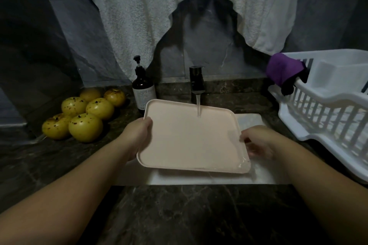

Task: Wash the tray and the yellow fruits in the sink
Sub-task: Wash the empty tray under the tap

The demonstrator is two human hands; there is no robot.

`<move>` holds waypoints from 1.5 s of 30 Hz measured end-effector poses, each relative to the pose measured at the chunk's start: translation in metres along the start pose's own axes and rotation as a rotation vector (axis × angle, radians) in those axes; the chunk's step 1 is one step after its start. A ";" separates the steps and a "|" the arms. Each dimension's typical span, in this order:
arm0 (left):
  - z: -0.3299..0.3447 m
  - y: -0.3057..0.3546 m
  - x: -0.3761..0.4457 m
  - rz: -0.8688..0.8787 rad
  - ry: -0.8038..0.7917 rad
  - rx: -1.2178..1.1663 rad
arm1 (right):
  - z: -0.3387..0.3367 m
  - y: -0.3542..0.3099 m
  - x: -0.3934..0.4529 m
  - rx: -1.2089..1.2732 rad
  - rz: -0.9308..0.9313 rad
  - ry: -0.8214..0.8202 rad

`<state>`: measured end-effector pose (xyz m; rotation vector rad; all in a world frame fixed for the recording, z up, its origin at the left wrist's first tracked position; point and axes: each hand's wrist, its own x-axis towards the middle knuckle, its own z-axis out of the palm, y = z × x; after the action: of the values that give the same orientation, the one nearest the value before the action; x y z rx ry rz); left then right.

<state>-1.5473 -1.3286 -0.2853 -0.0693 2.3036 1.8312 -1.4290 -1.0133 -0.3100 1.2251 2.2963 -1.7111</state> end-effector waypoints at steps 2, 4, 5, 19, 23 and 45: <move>-0.004 -0.002 0.000 -0.025 0.021 0.009 | -0.002 -0.004 -0.001 -0.037 -0.045 0.025; -0.006 -0.004 -0.001 -0.059 0.033 0.009 | -0.004 -0.012 -0.004 -0.048 -0.082 0.055; -0.006 -0.004 -0.002 -0.075 0.040 0.016 | -0.005 -0.017 -0.005 -0.086 -0.126 0.072; -0.004 -0.005 0.003 -0.150 0.006 0.036 | 0.041 -0.146 -0.023 -0.754 -0.972 0.144; -0.001 -0.007 0.008 -0.154 -0.020 -0.002 | 0.055 -0.166 -0.020 -0.814 -0.953 0.142; -0.010 -0.008 -0.008 -0.197 -0.042 0.004 | -0.028 -0.037 -0.021 -0.257 -0.101 0.000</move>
<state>-1.5395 -1.3414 -0.2896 -0.2452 2.1856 1.7142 -1.4247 -1.0051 -0.2596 1.0766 2.5197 -1.3840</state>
